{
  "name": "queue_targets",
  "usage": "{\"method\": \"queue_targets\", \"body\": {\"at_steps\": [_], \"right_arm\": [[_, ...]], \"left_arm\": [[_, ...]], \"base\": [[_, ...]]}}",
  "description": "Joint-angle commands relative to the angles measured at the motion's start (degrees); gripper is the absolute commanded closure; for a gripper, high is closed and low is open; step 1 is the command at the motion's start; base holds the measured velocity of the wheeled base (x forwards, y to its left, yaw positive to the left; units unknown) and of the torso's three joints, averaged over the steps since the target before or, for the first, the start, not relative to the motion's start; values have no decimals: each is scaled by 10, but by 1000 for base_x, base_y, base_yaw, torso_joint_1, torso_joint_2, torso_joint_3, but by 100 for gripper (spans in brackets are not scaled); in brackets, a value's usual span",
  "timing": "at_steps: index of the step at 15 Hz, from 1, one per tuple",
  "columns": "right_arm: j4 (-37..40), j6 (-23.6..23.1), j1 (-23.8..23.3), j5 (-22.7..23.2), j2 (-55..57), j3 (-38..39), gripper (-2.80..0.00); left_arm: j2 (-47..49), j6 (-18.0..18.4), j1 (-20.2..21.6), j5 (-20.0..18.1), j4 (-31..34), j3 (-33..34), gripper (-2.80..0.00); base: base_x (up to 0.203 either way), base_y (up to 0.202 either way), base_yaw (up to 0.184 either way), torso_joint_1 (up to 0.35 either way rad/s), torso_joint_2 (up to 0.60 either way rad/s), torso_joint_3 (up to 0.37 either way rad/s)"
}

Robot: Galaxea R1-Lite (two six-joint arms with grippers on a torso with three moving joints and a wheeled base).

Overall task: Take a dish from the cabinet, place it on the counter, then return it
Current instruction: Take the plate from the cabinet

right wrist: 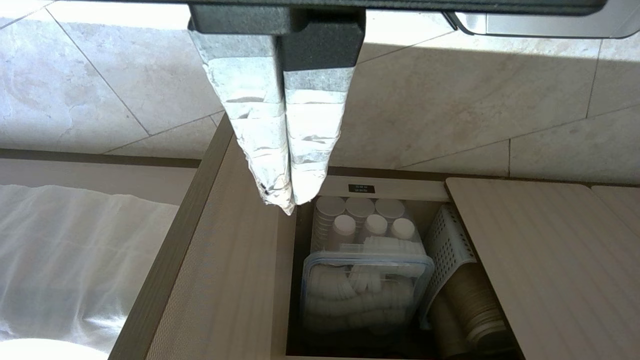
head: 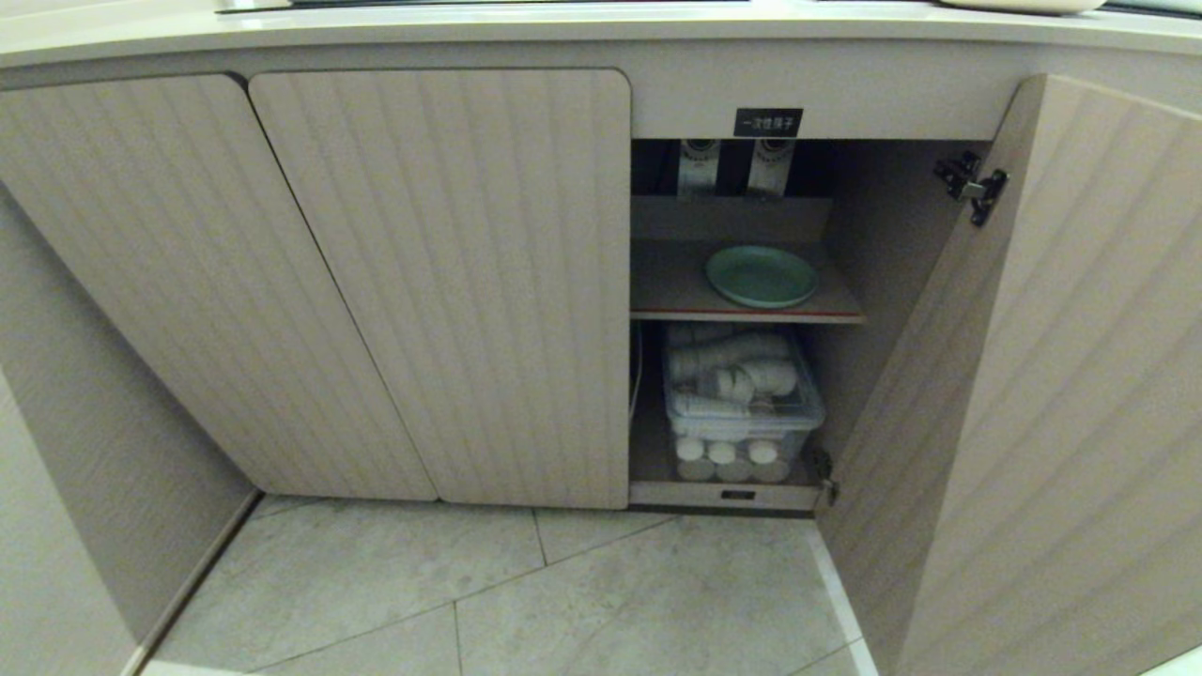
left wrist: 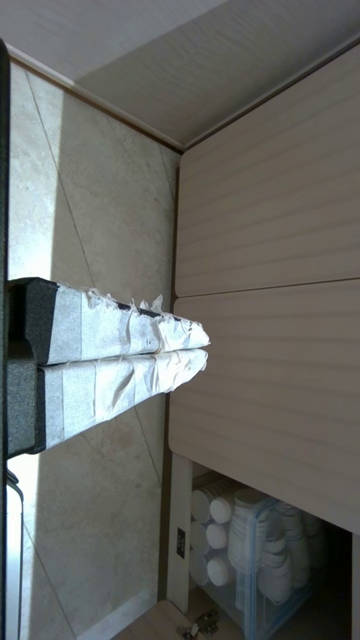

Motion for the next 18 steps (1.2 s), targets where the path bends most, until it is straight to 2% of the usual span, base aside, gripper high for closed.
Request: {"method": "queue_targets", "body": {"at_steps": [1, 18], "right_arm": [[0, 0, 0, 0, 1, 0, 0], [0, 0, 0, 0, 1, 0, 0]], "left_arm": [[0, 0, 0, 0, 0, 0, 0], [0, 0, 0, 0, 0, 0, 0]], "base": [[0, 0, 0, 0, 0, 0], [0, 0, 0, 0, 0, 0]]}}
